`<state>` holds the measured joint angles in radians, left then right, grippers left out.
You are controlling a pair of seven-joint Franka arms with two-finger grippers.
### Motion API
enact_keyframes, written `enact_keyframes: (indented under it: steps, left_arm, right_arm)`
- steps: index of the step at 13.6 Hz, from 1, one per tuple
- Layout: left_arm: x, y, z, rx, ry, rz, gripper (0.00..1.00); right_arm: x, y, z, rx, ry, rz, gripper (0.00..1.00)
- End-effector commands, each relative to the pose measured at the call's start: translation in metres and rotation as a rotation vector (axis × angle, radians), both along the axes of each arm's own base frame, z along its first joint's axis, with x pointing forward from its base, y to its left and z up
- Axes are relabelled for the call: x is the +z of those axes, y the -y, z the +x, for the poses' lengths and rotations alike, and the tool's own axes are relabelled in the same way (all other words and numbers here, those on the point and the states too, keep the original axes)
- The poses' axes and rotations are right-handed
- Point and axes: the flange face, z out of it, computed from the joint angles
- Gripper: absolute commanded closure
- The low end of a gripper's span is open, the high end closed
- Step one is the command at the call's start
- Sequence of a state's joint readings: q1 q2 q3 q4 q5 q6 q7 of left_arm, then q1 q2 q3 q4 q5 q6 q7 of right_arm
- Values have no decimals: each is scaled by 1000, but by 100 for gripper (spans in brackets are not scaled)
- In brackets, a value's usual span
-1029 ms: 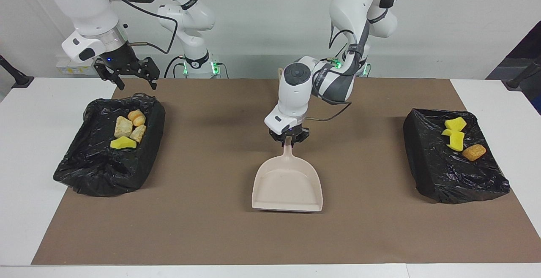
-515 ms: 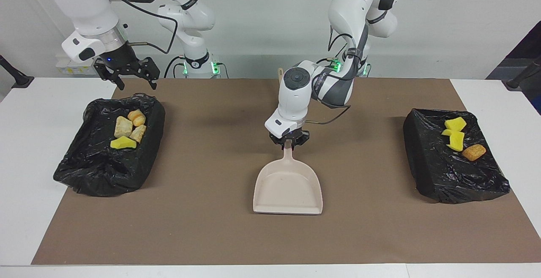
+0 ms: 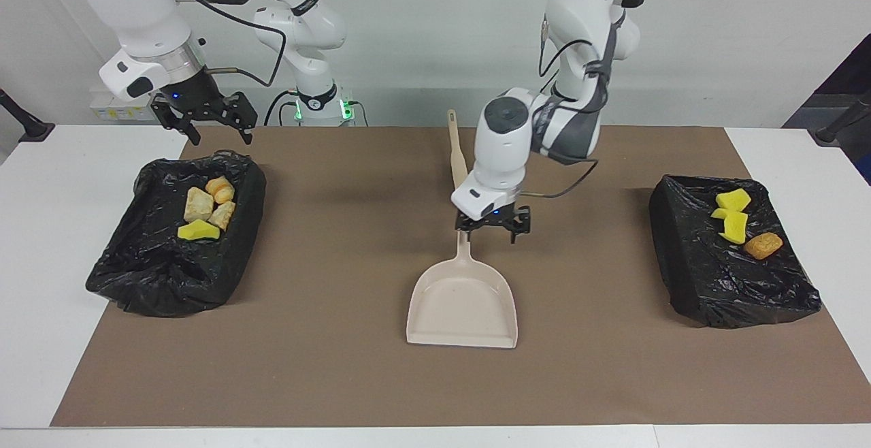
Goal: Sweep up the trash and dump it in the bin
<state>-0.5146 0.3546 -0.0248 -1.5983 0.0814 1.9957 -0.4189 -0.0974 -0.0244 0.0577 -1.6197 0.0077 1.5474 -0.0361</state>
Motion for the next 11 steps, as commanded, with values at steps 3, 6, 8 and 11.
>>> enact_keyframes:
  steps: [3,6,8,11]
  left_arm:
    - [119,-132,-16,-107,29,28,0]
    - [177,-201,-31,-189,31,38,0]
    - [206,-232,-39,-162,25,35,0]
    - [241,-275,-38,-187,-8,-38,0]
  right_arm:
    - [5,-2,-3,-18,0,-3,0]
    - [4,-2,-3,-18,-1,-3,0]
    - [4,-2,-3,-18,-1,-5,0]
    - [4,-2,-3,-18,-1,-3,0]
